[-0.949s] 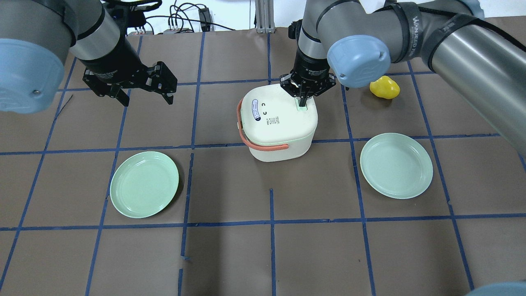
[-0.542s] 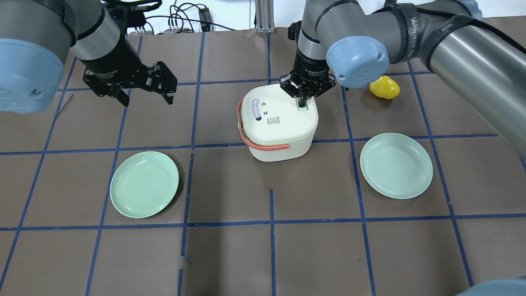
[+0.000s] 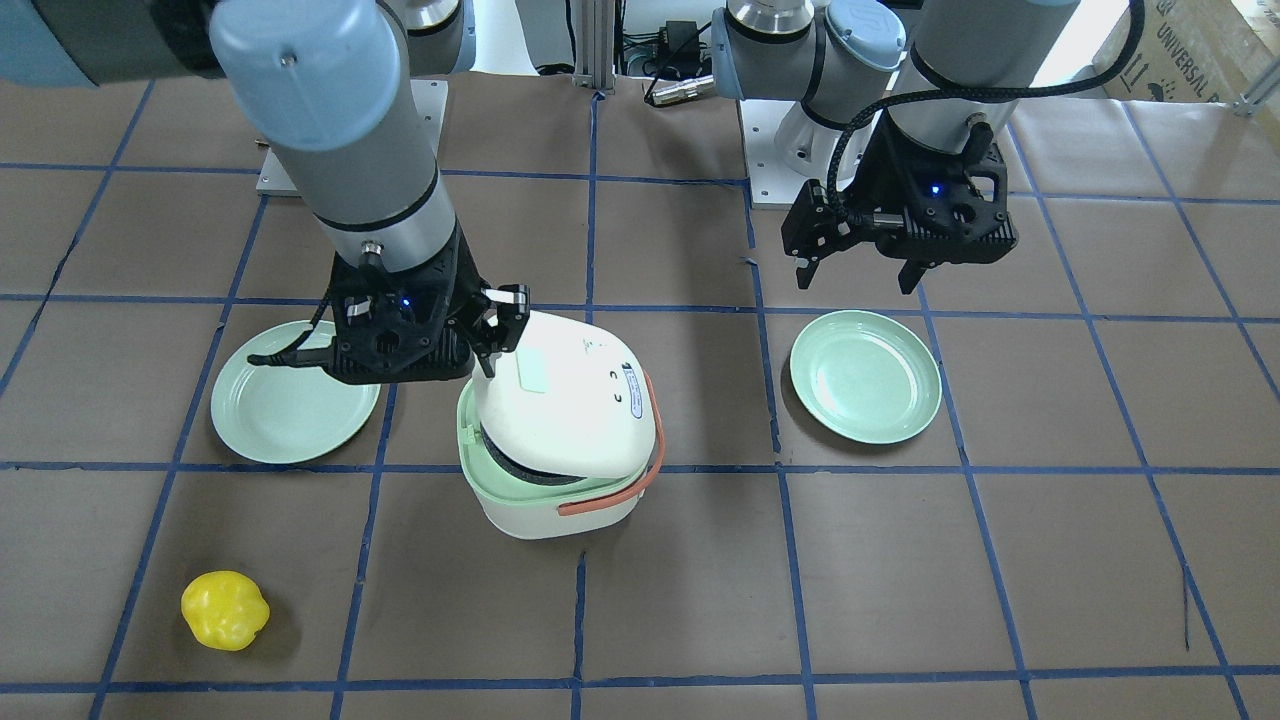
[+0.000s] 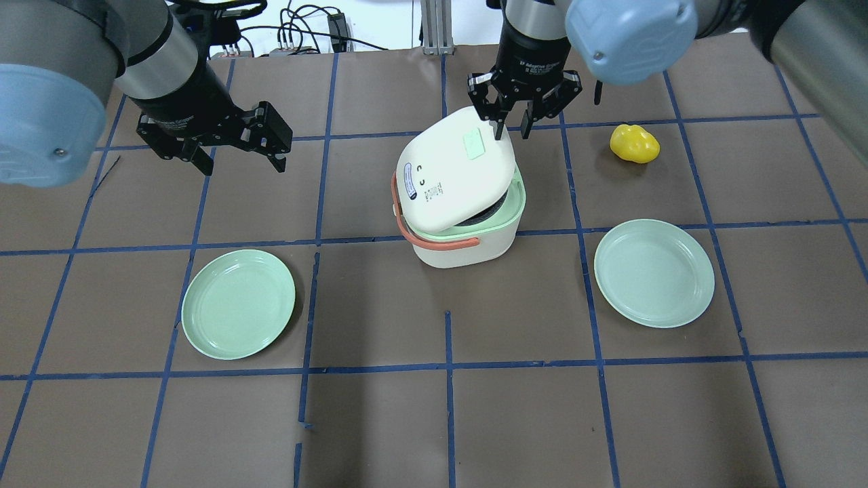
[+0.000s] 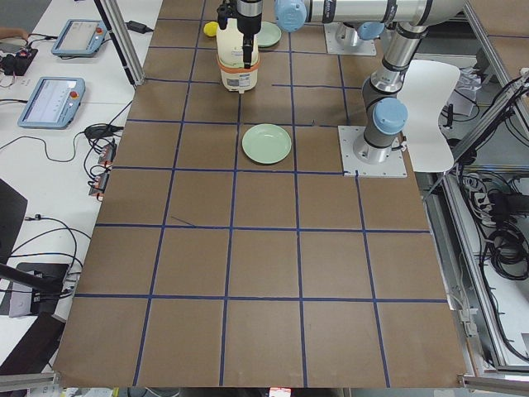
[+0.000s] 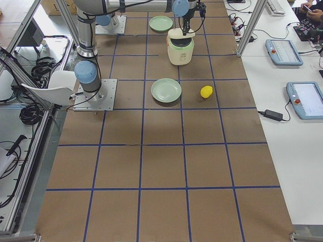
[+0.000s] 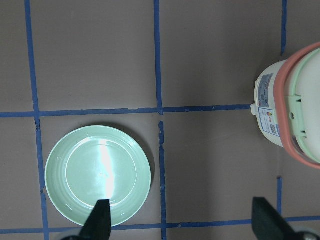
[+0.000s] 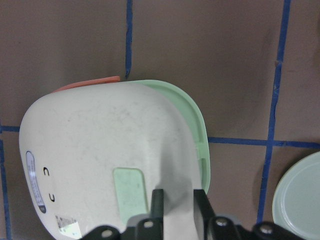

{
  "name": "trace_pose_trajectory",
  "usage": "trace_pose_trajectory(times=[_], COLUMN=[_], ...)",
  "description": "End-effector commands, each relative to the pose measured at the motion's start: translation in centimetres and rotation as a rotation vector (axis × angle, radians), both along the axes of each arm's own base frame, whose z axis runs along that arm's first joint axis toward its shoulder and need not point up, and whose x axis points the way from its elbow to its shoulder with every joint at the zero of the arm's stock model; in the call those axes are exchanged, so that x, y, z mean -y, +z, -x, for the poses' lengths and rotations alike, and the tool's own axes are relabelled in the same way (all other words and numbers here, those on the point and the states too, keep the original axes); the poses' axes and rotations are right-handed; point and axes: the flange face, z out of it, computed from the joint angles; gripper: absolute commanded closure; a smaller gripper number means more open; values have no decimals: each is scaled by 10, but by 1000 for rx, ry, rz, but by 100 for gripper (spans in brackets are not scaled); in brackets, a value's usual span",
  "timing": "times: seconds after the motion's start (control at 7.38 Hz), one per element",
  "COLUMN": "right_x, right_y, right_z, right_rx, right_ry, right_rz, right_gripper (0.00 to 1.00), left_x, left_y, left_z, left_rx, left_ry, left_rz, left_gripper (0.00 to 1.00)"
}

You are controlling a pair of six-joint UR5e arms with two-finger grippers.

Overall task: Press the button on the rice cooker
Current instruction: 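Raise the right gripper as the rice cooker lid pops open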

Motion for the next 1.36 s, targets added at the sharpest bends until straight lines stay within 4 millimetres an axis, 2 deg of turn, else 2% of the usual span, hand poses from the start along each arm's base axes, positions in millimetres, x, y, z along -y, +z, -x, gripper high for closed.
trace_pose_trajectory(times=[0.0,0.27,0.41,0.54,0.68,0.95,1.08,1.22], right_x=[-17,-42,-51,-55,-68,-102,-115,-108], right_y=[41,65,70,67,67,47,43,46], right_z=[11,30,40,46,53,101,120,126], right_rx=[-29,-98,-110,-116,-116,-113,-105,-107], right_ry=[-6,-12,-19,-11,-9,-33,-71,-86], right_rz=[52,35,0,-17,-21,-55,-58,-25], right_gripper=[0,0,0,0,0,0,0,0], left_x=[0,0,0,0,0,0,0,0], left_y=[0,0,0,0,0,0,0,0], left_z=[0,0,0,0,0,0,0,0], left_rx=[0,0,0,0,0,0,0,0], left_ry=[0,0,0,0,0,0,0,0], left_rz=[0,0,0,0,0,0,0,0], left_gripper=[0,0,0,0,0,0,0,0])
